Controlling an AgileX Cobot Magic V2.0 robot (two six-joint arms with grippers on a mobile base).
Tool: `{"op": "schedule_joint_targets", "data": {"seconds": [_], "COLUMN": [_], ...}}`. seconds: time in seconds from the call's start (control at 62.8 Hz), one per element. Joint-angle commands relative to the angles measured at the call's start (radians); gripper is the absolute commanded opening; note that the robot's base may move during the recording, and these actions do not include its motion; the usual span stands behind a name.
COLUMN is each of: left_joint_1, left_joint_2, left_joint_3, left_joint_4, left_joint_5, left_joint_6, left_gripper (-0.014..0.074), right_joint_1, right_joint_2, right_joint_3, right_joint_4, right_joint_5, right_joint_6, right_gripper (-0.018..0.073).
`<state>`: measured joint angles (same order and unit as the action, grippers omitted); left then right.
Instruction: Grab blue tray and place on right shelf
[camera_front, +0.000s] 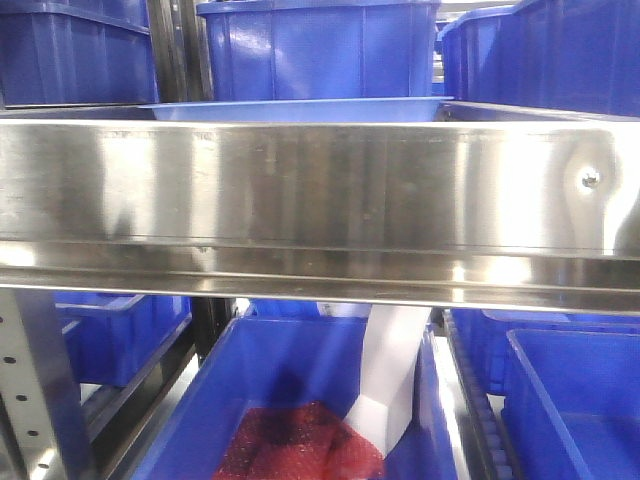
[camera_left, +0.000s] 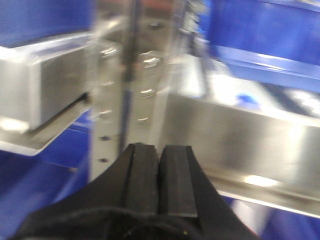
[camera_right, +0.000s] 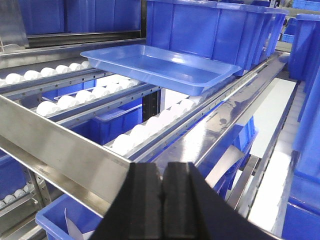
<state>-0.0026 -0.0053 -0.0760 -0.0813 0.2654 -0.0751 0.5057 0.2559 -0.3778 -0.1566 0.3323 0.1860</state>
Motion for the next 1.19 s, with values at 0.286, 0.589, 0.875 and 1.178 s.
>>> {"op": "schedule_joint_targets", "data": {"seconds": [0.286,0.589,0.875,1.178], "left_joint_1": [0.020,0.020,0.020,0.020], "left_joint_2": [-0.019,-0.019,-0.019,-0.019], "left_joint_3": [0.133,0.133,0.133,0.133], "left_joint_4": [-0.014,-0.014,-0.014,-0.014], "left_joint_5": [-0.265,-0.265,-0.265,-0.265], "left_joint_6": [0.008,0.008,0.008,0.008], "left_gripper": [-0.0048,-0.0048,-0.0048,-0.0048], "right_joint_1": [0.002,0.002,-0.019,-0.378], "right_joint_2": [0.011,0.011,0.011,-0.143], "right_joint_3": [-0.027,-0.027,-0.027,0.084], "right_joint_4": [-0.020,-0.020,-0.023,0.246], "right_joint_5": [-0.097,-0.097,-0.103,-0.140], "right_joint_6": [-0.013,-0.013,-0.013,-0.240], "right_gripper": [0.0059,0.0059,0.0059,0.0059]}}
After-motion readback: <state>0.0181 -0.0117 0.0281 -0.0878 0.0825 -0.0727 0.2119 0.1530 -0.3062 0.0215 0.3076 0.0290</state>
